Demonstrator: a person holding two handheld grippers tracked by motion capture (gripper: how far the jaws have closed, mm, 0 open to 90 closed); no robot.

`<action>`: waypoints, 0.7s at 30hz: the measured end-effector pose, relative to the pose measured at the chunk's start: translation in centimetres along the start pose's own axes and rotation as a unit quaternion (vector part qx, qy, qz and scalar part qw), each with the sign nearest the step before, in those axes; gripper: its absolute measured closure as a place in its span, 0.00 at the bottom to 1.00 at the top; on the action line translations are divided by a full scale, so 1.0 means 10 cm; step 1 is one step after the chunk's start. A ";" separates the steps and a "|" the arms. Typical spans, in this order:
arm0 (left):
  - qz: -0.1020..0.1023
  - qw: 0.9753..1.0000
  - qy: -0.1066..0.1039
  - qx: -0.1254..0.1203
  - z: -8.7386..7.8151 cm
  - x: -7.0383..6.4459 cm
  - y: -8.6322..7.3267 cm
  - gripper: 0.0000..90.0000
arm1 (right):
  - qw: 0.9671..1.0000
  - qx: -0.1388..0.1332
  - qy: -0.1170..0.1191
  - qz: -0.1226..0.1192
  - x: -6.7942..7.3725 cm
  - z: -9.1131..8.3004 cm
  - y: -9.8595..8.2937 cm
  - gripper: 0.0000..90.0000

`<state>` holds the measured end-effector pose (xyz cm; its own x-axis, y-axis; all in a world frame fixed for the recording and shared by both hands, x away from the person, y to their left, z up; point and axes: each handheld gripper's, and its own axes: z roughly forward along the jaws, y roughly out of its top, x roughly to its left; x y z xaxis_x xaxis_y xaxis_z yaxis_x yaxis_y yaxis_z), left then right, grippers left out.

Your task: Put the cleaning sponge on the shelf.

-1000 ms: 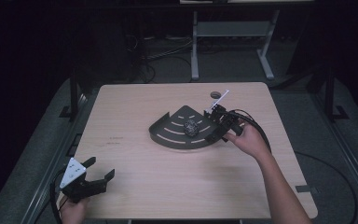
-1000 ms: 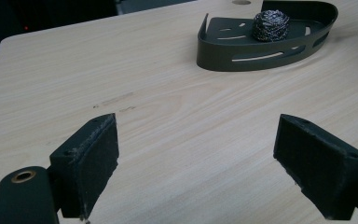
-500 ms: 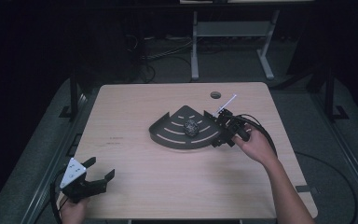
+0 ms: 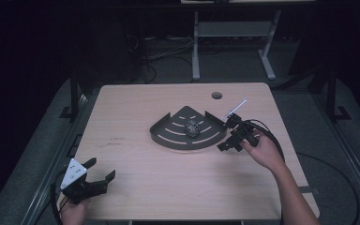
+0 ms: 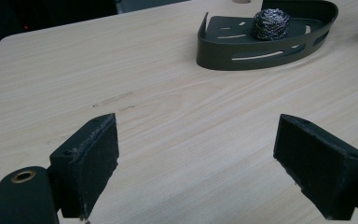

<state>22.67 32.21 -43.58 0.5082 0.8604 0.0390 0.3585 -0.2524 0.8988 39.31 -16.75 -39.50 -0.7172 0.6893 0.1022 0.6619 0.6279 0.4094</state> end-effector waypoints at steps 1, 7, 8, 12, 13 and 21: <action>0.000 1.000 0.001 0.000 0.00 0.00 0.00 0.15 | 1.000 -0.001 -0.002 0.001 0.00 0.00 -0.01 0.16; 0.000 1.000 0.002 0.000 0.00 0.00 0.00 0.15 | 1.000 -0.002 -0.001 0.005 -0.03 -0.01 -0.11 0.16; 0.001 1.000 0.002 0.001 0.00 0.00 0.00 0.15 | 1.000 -0.003 -0.002 0.005 -0.04 -0.01 -0.13 0.16; 0.002 1.000 0.000 0.003 0.00 -0.01 0.00 0.15 | 1.000 -0.002 -0.003 0.010 -0.06 0.01 -0.20 0.16; 0.004 1.000 0.001 0.004 0.00 -0.01 0.00 0.15 | 1.000 0.000 -0.004 0.012 -0.07 0.02 -0.24 0.16; 0.004 1.000 0.000 0.003 0.01 -0.02 0.00 0.15 | 1.000 0.002 -0.005 0.020 -0.11 0.02 -0.35 0.16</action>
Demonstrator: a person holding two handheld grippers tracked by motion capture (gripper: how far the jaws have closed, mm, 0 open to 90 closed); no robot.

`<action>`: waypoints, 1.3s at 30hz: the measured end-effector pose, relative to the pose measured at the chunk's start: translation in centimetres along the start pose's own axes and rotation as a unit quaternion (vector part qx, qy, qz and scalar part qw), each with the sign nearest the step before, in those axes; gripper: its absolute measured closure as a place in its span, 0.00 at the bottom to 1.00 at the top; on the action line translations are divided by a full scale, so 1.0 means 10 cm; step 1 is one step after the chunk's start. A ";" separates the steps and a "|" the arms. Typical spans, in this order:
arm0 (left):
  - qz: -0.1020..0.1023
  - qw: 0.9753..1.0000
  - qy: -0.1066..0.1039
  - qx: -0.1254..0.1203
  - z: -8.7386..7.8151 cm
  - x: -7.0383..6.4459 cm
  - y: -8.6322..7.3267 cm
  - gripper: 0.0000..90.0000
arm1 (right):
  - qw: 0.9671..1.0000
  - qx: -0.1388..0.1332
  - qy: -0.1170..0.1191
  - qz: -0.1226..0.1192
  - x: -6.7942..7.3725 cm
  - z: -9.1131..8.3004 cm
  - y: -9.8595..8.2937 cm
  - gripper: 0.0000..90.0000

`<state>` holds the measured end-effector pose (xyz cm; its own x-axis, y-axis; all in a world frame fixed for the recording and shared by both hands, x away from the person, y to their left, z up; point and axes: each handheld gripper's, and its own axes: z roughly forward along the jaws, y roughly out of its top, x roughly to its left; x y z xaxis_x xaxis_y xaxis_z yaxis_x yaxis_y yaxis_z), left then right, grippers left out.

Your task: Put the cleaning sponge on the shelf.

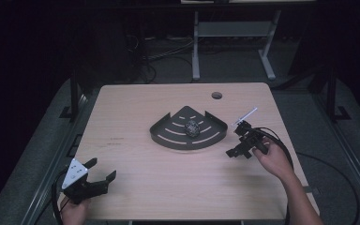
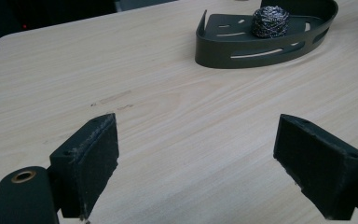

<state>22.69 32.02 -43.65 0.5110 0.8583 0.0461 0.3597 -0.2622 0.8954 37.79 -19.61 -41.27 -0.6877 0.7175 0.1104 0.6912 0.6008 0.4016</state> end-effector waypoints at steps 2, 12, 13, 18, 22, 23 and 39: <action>0.001 1.000 0.001 0.001 0.00 0.00 0.00 0.15 | 1.000 -0.001 -0.002 0.004 -0.02 0.00 -0.04 0.16; 0.001 1.000 0.001 0.001 0.00 -0.01 0.00 0.15 | 1.000 -0.002 0.003 0.004 -0.04 0.00 -0.14 0.16; 0.001 1.000 0.001 0.001 0.00 -0.01 0.00 0.15 | 1.000 -0.003 0.002 0.005 -0.04 0.00 -0.16 0.16; 0.001 1.000 0.000 0.002 0.00 -0.01 0.00 0.15 | 1.000 -0.002 0.002 0.010 -0.06 0.00 -0.24 0.16; 0.002 1.000 -0.001 0.000 0.00 -0.02 0.00 0.15 | 1.000 -0.003 0.004 0.013 -0.07 0.01 -0.29 0.16; 0.001 1.000 -0.001 0.000 0.00 -0.02 0.00 0.15 | 1.000 -0.003 0.002 0.012 -0.07 0.01 -0.32 0.16; 0.005 1.000 -0.003 0.001 0.01 -0.03 0.00 0.15 | 1.000 -0.006 0.000 0.023 -0.08 0.02 -0.56 0.16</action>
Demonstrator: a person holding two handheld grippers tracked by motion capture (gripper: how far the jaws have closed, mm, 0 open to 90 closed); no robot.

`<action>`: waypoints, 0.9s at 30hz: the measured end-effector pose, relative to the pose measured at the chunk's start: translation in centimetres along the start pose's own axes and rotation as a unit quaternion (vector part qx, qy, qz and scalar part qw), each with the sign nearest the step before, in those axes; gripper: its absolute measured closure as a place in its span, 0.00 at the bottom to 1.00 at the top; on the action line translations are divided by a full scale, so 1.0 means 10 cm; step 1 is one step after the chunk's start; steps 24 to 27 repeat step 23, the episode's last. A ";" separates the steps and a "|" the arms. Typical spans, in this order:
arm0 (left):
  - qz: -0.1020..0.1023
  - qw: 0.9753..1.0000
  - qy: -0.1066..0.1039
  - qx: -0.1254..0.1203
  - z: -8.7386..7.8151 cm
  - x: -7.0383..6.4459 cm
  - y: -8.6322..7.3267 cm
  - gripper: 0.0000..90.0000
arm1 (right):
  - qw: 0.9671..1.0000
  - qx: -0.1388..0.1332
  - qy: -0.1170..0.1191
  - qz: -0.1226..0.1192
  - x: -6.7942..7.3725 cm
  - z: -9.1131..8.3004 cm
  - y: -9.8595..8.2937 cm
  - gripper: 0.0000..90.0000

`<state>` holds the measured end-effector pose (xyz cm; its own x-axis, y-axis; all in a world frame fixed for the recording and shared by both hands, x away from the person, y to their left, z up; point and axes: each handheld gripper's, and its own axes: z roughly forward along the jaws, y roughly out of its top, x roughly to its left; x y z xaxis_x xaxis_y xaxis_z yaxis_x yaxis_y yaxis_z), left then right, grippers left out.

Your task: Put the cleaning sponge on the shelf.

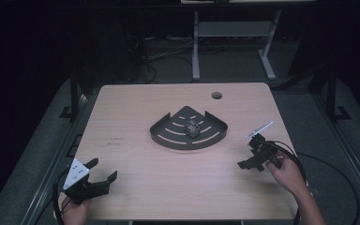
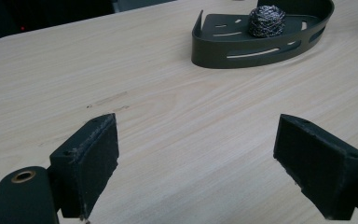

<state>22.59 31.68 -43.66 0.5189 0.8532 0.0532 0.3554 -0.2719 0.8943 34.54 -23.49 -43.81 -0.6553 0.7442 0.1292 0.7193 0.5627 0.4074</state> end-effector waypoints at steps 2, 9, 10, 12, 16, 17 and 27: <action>0.001 1.000 0.001 0.000 0.00 0.00 0.00 0.15 | 1.000 0.000 0.000 0.001 0.00 0.00 -0.02 0.16; 0.000 1.000 0.001 0.001 0.00 0.00 0.00 0.15 | 1.000 -0.007 0.002 0.006 0.00 -0.02 -0.11 0.16; 0.001 1.000 0.002 0.000 0.00 0.00 0.00 0.15 | 1.000 -0.010 0.002 0.006 0.01 -0.03 -0.12 0.16; 0.001 1.000 0.003 0.001 0.00 0.01 0.00 0.15 | 1.000 -0.010 0.001 0.007 0.01 -0.04 -0.14 0.16; 0.001 1.000 0.001 0.002 0.01 0.01 0.00 0.15 | 1.000 -0.011 0.000 0.011 0.00 -0.06 -0.20 0.16; 0.001 1.000 0.001 0.002 0.01 0.01 0.00 0.15 | 1.000 -0.013 -0.001 0.010 0.00 -0.06 -0.22 0.16; 0.000 1.000 -0.001 0.000 0.02 0.01 0.00 0.15 | 1.000 -0.021 -0.018 0.012 0.10 -0.09 -0.28 0.16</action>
